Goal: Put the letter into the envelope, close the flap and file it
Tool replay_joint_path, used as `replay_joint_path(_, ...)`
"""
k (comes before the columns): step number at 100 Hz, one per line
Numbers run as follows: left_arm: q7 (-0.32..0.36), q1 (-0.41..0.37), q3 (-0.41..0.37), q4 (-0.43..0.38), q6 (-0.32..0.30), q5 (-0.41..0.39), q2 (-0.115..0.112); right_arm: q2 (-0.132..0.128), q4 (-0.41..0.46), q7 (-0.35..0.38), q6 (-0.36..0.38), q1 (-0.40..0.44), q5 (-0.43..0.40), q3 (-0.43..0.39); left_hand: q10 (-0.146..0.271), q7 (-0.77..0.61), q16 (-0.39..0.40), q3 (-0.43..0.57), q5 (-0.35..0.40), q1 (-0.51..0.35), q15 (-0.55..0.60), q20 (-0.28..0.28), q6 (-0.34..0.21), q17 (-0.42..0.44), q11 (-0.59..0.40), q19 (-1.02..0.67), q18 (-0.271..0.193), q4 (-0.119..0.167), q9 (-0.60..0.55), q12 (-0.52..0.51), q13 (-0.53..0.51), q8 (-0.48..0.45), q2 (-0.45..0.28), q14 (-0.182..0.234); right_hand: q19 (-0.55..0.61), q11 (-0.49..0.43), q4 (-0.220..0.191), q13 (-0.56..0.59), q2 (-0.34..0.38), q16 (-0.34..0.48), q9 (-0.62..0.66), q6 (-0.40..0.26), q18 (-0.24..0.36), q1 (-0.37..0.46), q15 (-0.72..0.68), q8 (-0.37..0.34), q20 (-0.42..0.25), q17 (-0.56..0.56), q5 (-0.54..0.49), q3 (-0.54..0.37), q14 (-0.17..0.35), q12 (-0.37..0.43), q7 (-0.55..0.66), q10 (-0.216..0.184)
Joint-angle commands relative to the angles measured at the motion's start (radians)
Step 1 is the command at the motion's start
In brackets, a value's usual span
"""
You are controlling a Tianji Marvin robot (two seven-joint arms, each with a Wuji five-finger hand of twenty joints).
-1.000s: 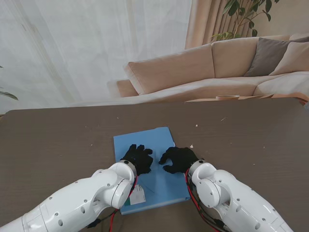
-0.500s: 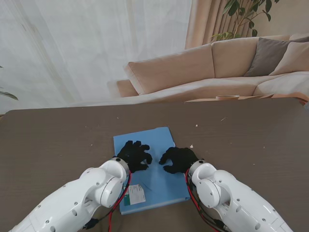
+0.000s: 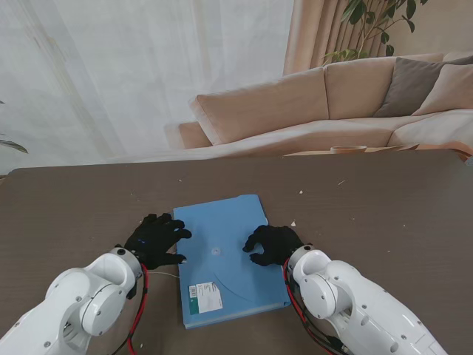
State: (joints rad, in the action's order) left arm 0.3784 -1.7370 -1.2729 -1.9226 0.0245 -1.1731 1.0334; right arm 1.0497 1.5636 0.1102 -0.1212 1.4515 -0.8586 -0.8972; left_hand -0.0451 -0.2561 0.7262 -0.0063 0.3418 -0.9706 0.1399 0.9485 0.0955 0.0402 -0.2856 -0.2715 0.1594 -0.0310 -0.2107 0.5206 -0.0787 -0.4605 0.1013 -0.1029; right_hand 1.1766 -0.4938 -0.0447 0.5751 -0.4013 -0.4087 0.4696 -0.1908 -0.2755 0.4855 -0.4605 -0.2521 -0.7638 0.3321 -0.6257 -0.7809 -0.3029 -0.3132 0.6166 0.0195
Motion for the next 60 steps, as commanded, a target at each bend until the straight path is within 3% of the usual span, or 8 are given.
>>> replay_joint_path(1, 0.007, -0.02, -0.021, 0.004, -0.002, -0.018, -0.01, 0.004, -0.009, 0.027, 0.0, 0.016, -0.001, 0.014, -0.007, 0.02, 0.008, 0.0, -0.003, 0.018, -0.001, 0.01, 0.019, 0.0, -0.004, 0.003, 0.02, 0.02, -0.009, 0.0, -0.013, 0.011, 0.024, -0.014, -0.001, -0.05, 0.017, 0.015, -0.002, 0.008, 0.082, -0.03, 0.0, 0.01, -0.001, 0.002, 0.009, -0.01, 0.003, -0.008, 0.145, -0.023, 0.007, 0.035)
replay_joint_path(25, 0.019, -0.065, -0.101, 0.027, -0.022, -0.041, -0.011, 0.004, -0.011, 0.024, 0.0, 0.015, -0.001, 0.017, -0.016, 0.014, 0.001, 0.0, 0.061, 0.03, -0.003, 0.008, 0.033, 0.0, -0.006, 0.006, 0.024, 0.018, -0.026, -0.006, -0.013, 0.006, 0.042, -0.02, -0.001, -0.049, 0.015, 0.015, -0.004, 0.008, 0.083, -0.033, -0.002, 0.012, 0.0, 0.0, 0.008, -0.01, 0.003, -0.009, 0.144, -0.023, 0.007, 0.036)
replay_joint_path(45, 0.057, -0.069, -0.104, 0.051, -0.007, -0.071, -0.014, 0.004, -0.012, 0.024, -0.001, 0.013, 0.001, 0.02, -0.017, 0.039, -0.005, 0.001, 0.076, 0.039, -0.006, 0.007, 0.046, 0.001, 0.001, 0.008, 0.025, 0.016, -0.028, -0.011, -0.013, 0.017, 0.049, -0.021, -0.001, -0.049, 0.015, 0.015, -0.005, 0.008, 0.083, -0.035, -0.002, 0.012, 0.0, -0.001, 0.007, -0.01, 0.002, -0.01, 0.144, -0.024, 0.009, 0.036)
replay_joint_path(60, 0.091, -0.065, -0.097, 0.062, 0.001, -0.037, -0.018, 0.004, -0.012, 0.024, -0.002, 0.014, 0.001, 0.02, -0.03, -0.019, -0.006, 0.003, 0.223, 0.036, -0.004, 0.006, 0.067, 0.0, -0.007, 0.008, 0.025, 0.015, -0.053, -0.006, -0.016, -0.01, 0.049, -0.023, -0.001, -0.049, 0.015, 0.015, -0.005, 0.008, 0.083, -0.035, -0.002, 0.012, 0.0, -0.001, 0.007, -0.01, 0.001, -0.011, 0.143, -0.024, 0.01, 0.036)
